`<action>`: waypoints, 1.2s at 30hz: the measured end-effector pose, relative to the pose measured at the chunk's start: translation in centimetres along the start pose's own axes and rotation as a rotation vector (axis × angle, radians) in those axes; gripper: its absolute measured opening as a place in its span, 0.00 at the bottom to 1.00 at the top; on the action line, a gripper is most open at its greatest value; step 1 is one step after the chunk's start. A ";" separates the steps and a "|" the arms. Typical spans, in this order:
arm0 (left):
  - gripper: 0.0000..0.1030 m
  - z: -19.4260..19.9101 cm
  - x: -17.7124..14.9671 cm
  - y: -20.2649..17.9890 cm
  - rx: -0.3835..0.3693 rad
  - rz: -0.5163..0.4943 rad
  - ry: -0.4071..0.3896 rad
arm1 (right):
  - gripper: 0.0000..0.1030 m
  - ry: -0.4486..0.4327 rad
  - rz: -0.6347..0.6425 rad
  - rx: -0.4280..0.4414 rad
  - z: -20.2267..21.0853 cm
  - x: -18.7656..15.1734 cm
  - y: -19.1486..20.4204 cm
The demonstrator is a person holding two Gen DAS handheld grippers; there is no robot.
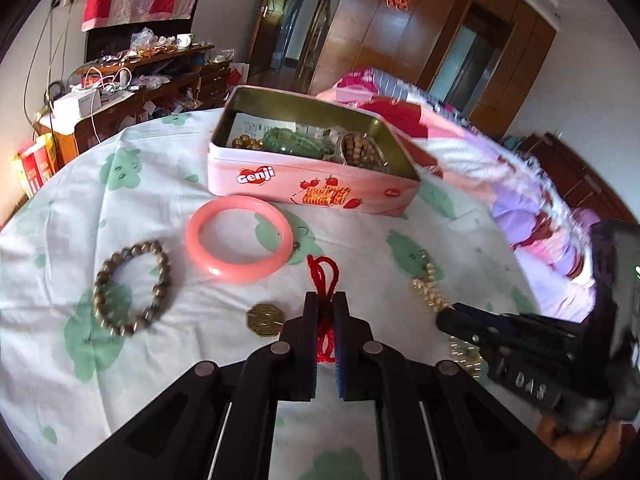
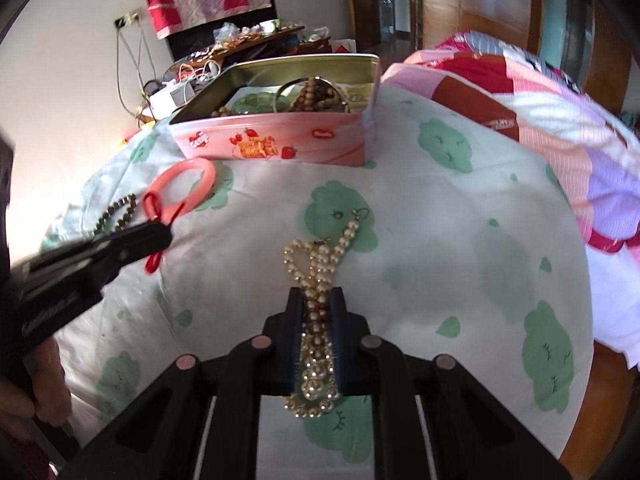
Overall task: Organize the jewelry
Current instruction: 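Grasp the red string with left gripper while right gripper holds the pearls, then carry the red string into the tin with left gripper while right gripper drops the pearls in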
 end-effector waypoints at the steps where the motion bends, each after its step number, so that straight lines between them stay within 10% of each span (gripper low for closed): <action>1: 0.05 0.6 0.0 0.0 -0.010 0.009 -0.018 | 0.13 0.000 -0.028 0.022 0.3 0.0 -0.1; 23: 0.05 7.5 0.6 -0.2 -0.002 0.029 -0.167 | 0.09 -0.240 -0.092 0.191 9.6 2.5 3.6; 36: 0.05 6.7 9.7 -0.1 -0.013 -0.032 -0.283 | 0.09 -0.377 -0.024 0.226 10.7 10.8 5.0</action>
Point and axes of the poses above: each gripper's, at about its wrist camera, not at the fingertips, and z roughly against the way its jaws point, y to its left, x to its top, the point moved 6 cm from there along -z, roughly the way its jaws point, and after that the axes turned 4 degrees about -z, right-handed, at the moved point
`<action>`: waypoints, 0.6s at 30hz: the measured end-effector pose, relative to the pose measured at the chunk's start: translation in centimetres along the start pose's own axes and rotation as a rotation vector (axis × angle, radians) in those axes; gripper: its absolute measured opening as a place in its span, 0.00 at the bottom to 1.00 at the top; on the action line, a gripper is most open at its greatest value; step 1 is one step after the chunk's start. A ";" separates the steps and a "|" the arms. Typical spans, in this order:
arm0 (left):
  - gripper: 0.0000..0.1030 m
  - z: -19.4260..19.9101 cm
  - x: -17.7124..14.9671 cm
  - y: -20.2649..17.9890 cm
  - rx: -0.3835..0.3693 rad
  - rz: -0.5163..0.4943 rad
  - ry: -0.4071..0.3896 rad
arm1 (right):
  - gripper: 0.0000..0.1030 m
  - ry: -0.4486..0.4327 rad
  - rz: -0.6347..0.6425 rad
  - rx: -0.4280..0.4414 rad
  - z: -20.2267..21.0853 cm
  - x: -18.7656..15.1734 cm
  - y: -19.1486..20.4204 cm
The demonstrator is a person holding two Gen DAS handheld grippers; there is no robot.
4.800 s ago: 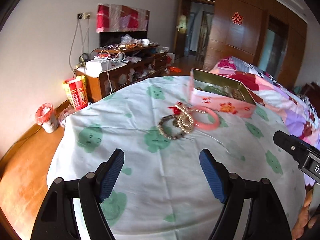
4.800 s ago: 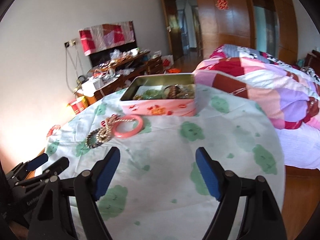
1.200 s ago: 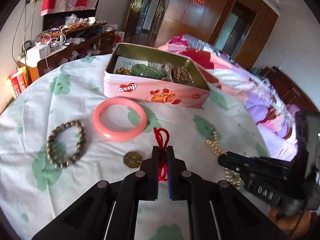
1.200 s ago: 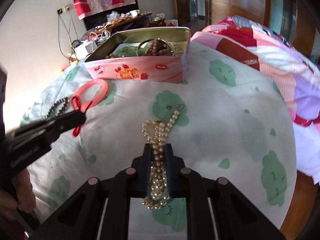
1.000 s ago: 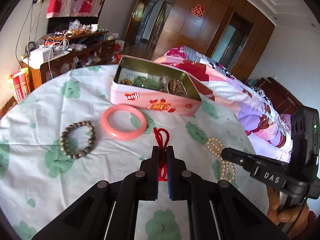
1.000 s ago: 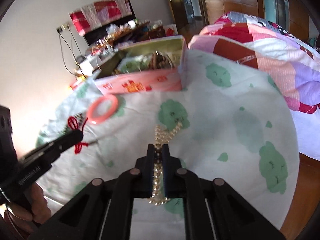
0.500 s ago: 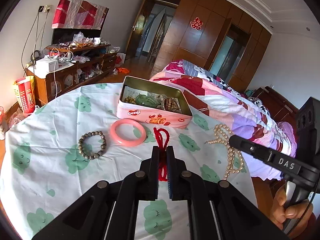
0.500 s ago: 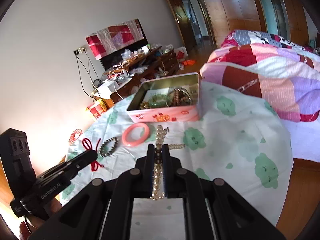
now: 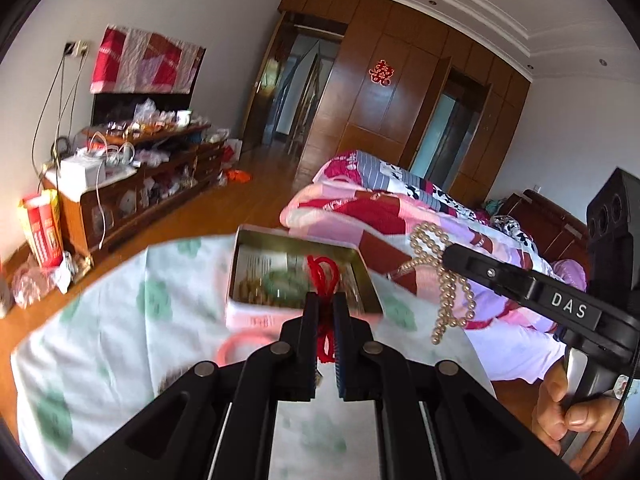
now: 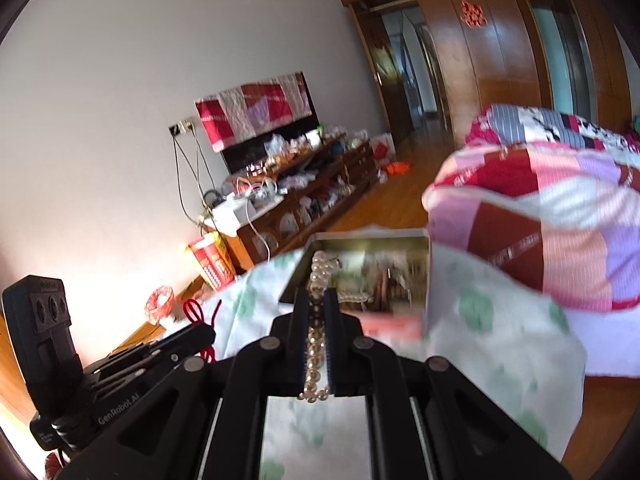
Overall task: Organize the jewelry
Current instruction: 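Carry the red string into the tin with left gripper while right gripper drops the pearls in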
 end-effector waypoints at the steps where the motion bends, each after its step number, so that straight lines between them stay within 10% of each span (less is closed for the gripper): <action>1: 0.05 -0.5 0.3 0.0 0.003 -0.005 -0.001 | 0.09 -0.007 -0.001 0.005 -0.4 0.5 -0.1; 18: 0.05 -14.6 1.0 4.4 0.108 -0.006 0.107 | 0.09 0.020 -0.136 -0.088 -13.7 2.7 -7.1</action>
Point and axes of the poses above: each gripper's, at about its wrist camera, not at the fingertips, and z roughly against the way its jaws point, y to its left, x to its top, the point moved 6 cm from there along -z, roughly the way its jaws point, and after that the axes turned 4 degrees about -z, right-handed, at the moved point
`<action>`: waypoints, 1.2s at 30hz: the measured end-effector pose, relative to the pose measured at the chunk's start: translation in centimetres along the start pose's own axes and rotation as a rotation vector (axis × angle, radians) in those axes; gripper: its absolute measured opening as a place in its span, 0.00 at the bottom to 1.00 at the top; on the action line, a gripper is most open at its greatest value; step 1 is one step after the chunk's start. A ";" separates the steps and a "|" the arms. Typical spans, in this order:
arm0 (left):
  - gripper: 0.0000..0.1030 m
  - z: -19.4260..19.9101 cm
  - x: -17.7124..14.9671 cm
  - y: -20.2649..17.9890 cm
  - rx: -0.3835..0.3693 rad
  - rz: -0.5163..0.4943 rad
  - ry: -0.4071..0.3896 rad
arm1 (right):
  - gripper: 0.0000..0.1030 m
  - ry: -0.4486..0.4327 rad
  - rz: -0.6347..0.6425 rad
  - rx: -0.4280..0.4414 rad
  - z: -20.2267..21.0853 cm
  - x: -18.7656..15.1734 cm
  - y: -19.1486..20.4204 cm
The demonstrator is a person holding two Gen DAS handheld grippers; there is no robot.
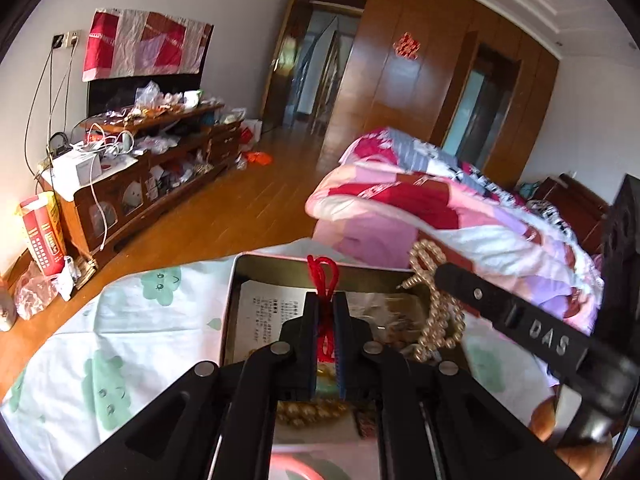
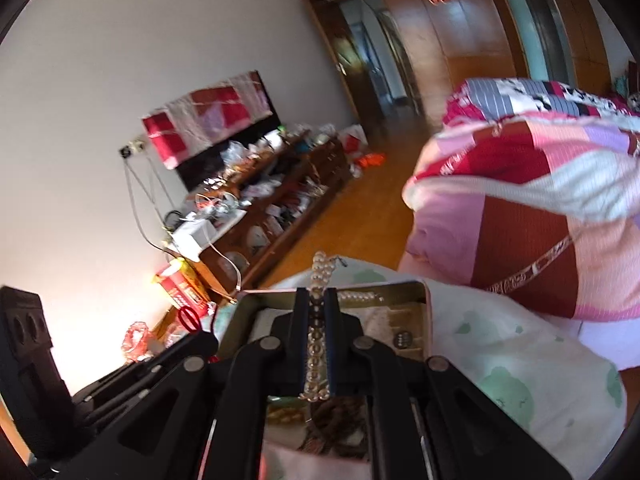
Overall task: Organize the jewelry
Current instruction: 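Carry the red string into the tin with left gripper while right gripper drops the pearls in, then withdraw both grippers from the tin back over the table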
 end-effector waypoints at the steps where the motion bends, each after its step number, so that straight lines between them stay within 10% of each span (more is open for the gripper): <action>1: 0.05 -0.4 0.0 0.0 0.008 0.001 0.011 | 0.09 0.006 0.002 -0.015 -0.6 -0.3 -0.4; 21: 0.06 -4.6 -1.6 0.2 0.165 -0.077 0.116 | 0.10 0.023 -0.004 -0.044 -3.5 -2.2 -2.1; 24: 0.06 -4.6 -1.5 -0.1 0.168 -0.082 0.115 | 0.22 0.021 -0.022 -0.025 -3.6 -2.1 -2.3; 28: 0.18 -4.8 -1.4 -0.4 0.152 -0.076 0.126 | 0.62 -0.040 -0.064 0.009 -2.3 -1.6 -2.4; 34: 0.77 -3.6 -0.6 -1.1 0.186 -0.079 0.082 | 0.62 -0.161 -0.016 -0.065 -0.2 -0.6 -1.9; 36: 0.77 -2.6 -0.2 -0.9 0.212 -0.060 0.041 | 0.62 -0.191 -0.010 -0.104 0.4 -0.4 -2.0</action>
Point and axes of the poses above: each gripper's, at about its wrist camera, not at the fingertips, and z roughly against the way its jaws point, y to its left, x to its top, the point moved 6 cm from there along -z, roughly the way its jaws point, and after that the axes turned 4 degrees about -z, right-handed, at the moved point
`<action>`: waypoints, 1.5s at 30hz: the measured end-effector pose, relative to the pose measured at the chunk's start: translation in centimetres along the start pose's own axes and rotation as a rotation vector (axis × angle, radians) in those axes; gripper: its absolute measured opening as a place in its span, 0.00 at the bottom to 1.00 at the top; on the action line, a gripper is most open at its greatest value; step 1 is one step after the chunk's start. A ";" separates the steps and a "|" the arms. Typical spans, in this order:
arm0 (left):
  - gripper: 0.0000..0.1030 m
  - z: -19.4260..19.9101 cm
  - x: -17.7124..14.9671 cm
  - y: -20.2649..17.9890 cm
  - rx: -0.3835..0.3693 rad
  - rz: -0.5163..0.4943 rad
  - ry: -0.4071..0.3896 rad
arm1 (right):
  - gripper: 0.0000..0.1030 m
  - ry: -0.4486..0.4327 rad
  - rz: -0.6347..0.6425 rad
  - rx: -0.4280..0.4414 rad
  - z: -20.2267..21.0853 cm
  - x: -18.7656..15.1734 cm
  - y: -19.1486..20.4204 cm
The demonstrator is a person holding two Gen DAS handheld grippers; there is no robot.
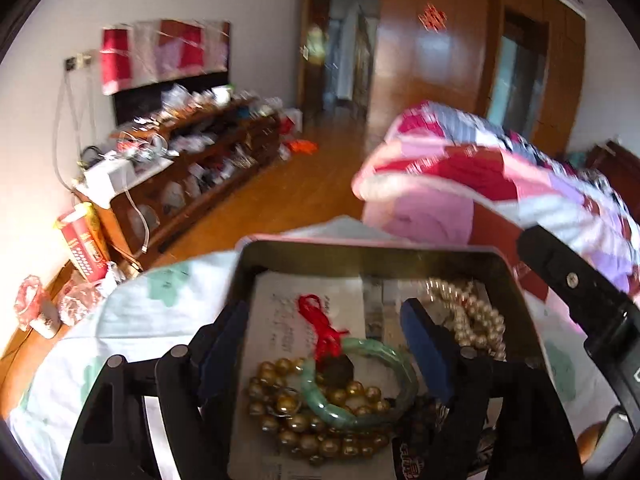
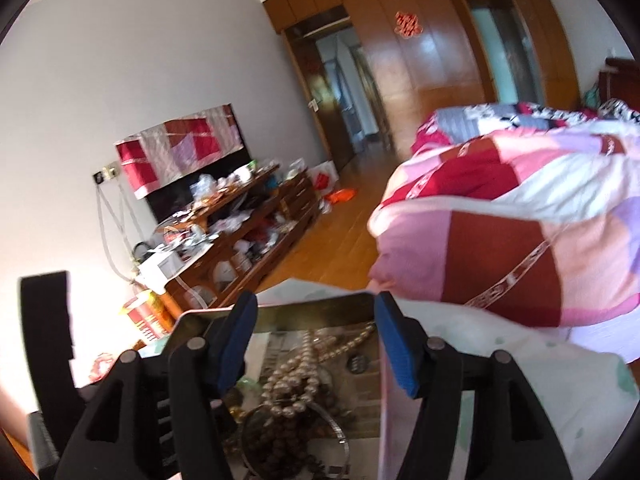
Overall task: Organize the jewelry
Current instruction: 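Withdraw both grippers from the tin back over the table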
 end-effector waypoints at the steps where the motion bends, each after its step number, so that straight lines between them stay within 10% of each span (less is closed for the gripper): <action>1: 0.77 0.3 0.0 0.1 0.003 0.012 0.001 | 0.62 -0.010 -0.001 -0.010 0.2 0.1 -0.1; 28: 0.77 12.5 -6.1 0.7 0.139 -0.020 0.022 | 0.74 0.105 0.010 -0.096 12.7 -5.9 -0.3; 45: 0.77 16.7 -18.1 8.7 0.139 0.167 0.187 | 0.74 0.226 0.131 -0.045 15.1 -11.4 3.0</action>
Point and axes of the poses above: each gripper's, at about its wrist camera, not at the fingertips, and z roughly against the way its jaws point, y to its left, x to its top, the point moved 6 cm from there along -z, roughly the way its jaws point, and after that the axes turned 4 degrees about -z, right-handed, at the moved point
